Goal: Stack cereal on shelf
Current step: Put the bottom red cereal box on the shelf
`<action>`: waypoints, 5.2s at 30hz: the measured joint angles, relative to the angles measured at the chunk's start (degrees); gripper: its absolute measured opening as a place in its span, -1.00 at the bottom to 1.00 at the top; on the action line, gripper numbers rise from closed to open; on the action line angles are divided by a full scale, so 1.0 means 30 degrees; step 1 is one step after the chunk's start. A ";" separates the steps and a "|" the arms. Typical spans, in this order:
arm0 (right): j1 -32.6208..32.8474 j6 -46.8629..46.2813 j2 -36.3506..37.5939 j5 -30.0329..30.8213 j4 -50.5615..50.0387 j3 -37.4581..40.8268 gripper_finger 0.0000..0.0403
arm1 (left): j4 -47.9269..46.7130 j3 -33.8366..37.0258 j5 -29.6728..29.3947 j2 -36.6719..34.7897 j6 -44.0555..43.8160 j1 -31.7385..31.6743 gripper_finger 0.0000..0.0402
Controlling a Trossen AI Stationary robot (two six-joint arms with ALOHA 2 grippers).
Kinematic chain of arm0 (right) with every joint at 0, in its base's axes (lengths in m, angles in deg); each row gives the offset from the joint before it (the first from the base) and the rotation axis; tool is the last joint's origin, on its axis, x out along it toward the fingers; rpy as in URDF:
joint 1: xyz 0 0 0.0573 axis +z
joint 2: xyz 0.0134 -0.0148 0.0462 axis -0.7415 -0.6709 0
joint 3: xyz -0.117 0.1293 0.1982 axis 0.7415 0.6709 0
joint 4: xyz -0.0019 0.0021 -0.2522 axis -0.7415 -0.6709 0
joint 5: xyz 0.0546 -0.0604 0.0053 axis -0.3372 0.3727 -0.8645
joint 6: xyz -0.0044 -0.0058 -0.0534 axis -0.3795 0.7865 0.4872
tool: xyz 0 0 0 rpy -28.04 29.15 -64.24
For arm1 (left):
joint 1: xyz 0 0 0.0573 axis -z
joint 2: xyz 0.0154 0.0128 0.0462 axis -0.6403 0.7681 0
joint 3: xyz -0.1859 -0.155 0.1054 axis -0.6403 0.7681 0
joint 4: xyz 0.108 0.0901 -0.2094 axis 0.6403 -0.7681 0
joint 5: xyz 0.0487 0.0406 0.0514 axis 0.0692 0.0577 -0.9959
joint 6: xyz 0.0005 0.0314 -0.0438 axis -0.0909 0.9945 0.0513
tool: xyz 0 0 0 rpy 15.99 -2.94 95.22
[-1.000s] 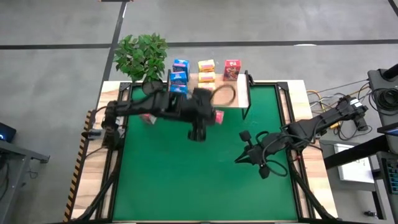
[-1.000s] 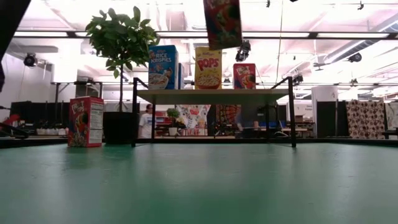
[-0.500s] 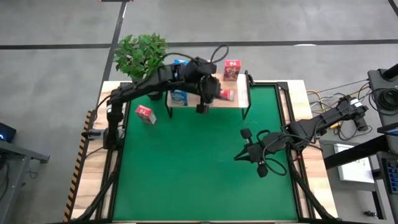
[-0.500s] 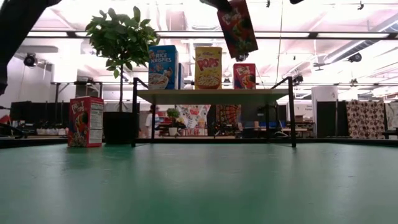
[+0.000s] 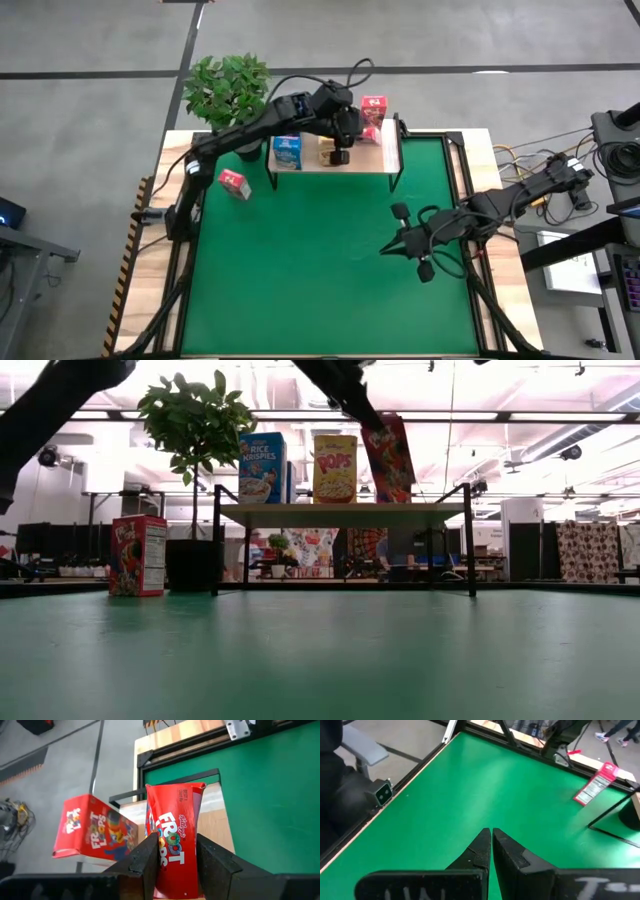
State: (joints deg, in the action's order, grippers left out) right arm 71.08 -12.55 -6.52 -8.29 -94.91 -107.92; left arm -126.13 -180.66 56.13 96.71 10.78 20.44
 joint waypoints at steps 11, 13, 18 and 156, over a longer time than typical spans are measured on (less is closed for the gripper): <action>0.0000 -0.0269 0.0154 0.0039 -0.0052 0.0000 -0.96 | 0.0149 -0.0001 0.0779 0.0538 -0.0593 -0.0017 -0.50; 0.0000 -0.0298 0.0140 0.0046 -0.0051 0.0000 -0.96 | 0.0217 -0.0005 0.1149 0.0531 -0.0680 -0.0046 -0.50; 0.0000 -0.0313 0.0140 0.0046 -0.0059 0.0000 -0.96 | 0.0149 -0.0005 0.1591 0.0531 -0.1148 -0.0039 -0.43; -1.9878 0.7820 -1.1765 -0.5880 -1.4645 -1.7777 -0.11 | 1.4447 2.4438 -0.1992 -2.0240 -0.2249 0.3174 -0.12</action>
State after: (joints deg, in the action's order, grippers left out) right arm 11.45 10.90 -41.82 -25.93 -138.84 -161.25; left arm -82.78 -107.35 50.15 35.99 4.03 29.97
